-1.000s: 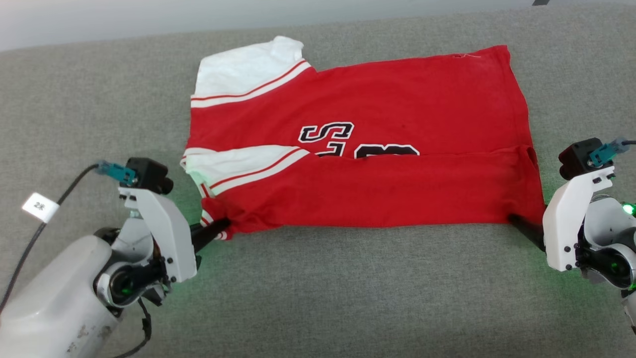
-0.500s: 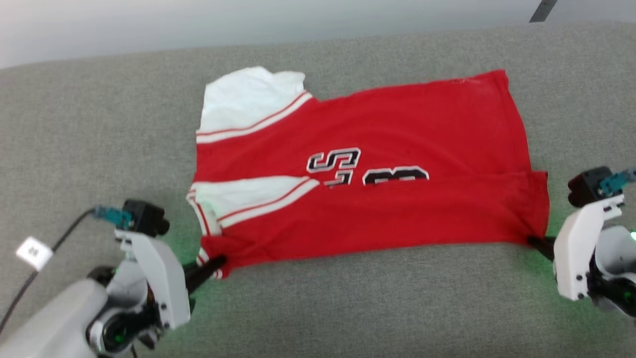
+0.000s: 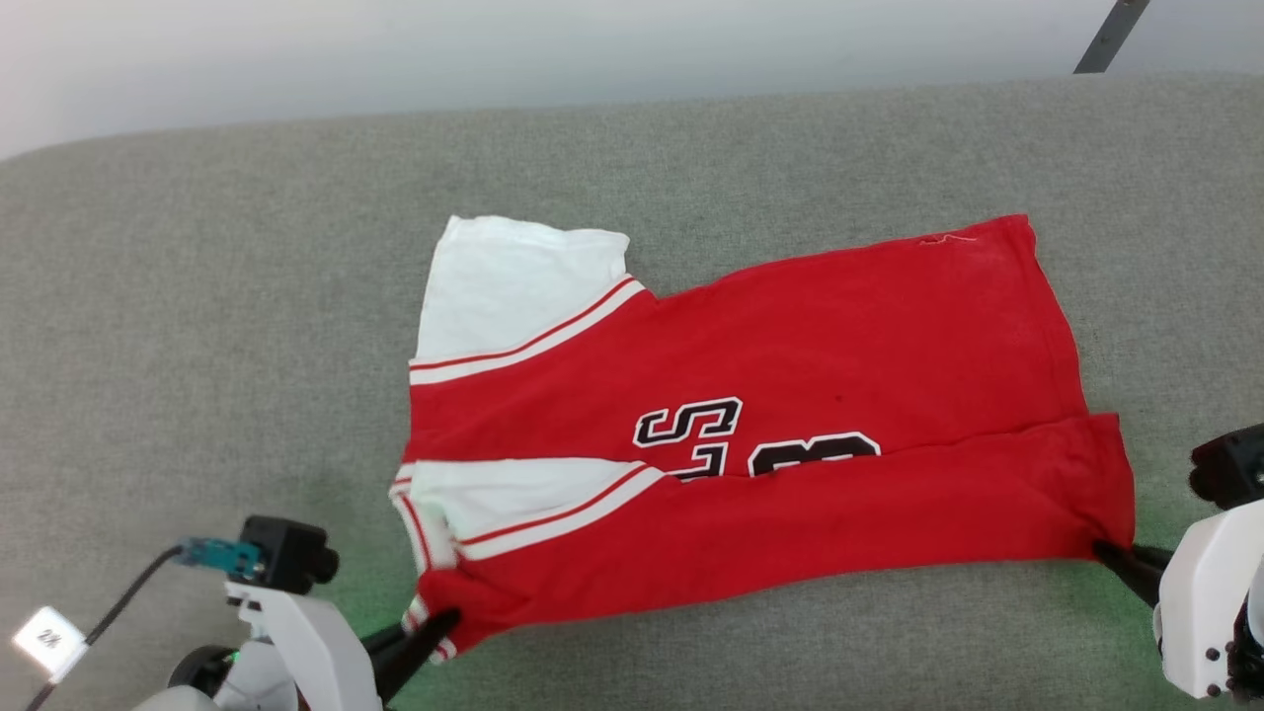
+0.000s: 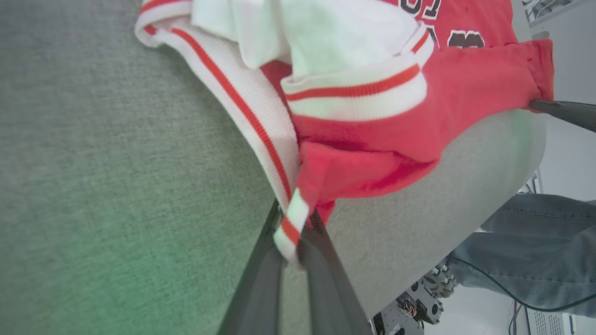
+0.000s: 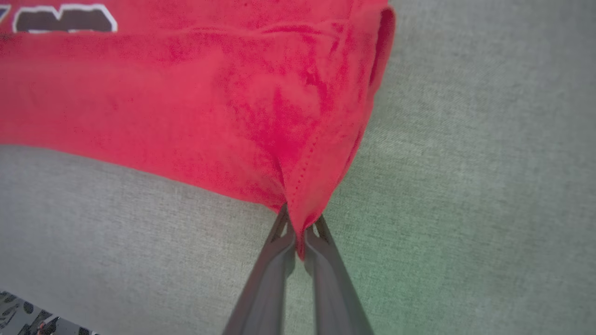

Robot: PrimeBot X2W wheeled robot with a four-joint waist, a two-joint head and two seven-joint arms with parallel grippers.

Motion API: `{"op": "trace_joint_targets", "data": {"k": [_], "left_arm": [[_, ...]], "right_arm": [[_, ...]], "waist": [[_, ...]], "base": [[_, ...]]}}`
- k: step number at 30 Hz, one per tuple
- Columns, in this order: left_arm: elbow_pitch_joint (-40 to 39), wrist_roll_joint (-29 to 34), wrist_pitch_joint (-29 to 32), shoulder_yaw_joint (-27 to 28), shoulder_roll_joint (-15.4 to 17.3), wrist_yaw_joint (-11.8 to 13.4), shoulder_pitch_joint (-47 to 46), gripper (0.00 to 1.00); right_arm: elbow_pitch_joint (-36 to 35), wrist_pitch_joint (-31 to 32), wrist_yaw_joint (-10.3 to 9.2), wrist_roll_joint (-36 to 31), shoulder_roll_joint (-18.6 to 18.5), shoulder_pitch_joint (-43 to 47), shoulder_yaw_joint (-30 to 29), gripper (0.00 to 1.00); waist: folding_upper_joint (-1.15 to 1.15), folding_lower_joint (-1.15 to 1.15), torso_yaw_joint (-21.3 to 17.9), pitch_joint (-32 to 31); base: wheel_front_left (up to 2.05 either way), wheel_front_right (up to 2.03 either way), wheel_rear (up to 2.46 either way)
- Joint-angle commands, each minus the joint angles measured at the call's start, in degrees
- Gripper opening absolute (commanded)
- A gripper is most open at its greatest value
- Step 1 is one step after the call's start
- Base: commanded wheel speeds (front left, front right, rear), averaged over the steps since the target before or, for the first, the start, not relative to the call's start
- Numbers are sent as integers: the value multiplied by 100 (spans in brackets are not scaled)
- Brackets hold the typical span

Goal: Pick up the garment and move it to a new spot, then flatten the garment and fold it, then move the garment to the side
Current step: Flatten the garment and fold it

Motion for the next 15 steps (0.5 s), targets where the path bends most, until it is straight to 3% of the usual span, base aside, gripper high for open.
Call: {"op": "trace_joint_targets", "data": {"k": [1, 2, 3, 11, 15], "left_arm": [[-5, 13, -37, 38, 16, 42, 43, 46], [-26, 14, -117, 70, 9, 68, 67, 63], [-47, -6, -182, 113, -2, 95, 95, 100], [-139, 18, -987, 694, 275, 358, 217, 100], [-87, 20, -1237, 1022, 376, 336, -54, 100]], "right_arm": [[-42, -46, -6, -49, 53, 66, -72, 78], [-94, -92, -6, -119, 121, 121, -176, 100], [-152, -160, -6, -198, 191, 142, -285, 100], [-546, -1450, -6, -1140, 982, 11, -1062, 100], [-438, -2203, -6, -1540, 1429, -207, -1203, 100]], "waist": [[0, 0, 11, -15], [0, 0, 11, -25], [0, 0, 9, -34], [0, 0, -118, -30], [0, 0, -307, 38]], "base": [[0, 0, 0], [0, 0, 0], [0, 0, 0], [0, 0, 0], [0, 0, 0]]}}
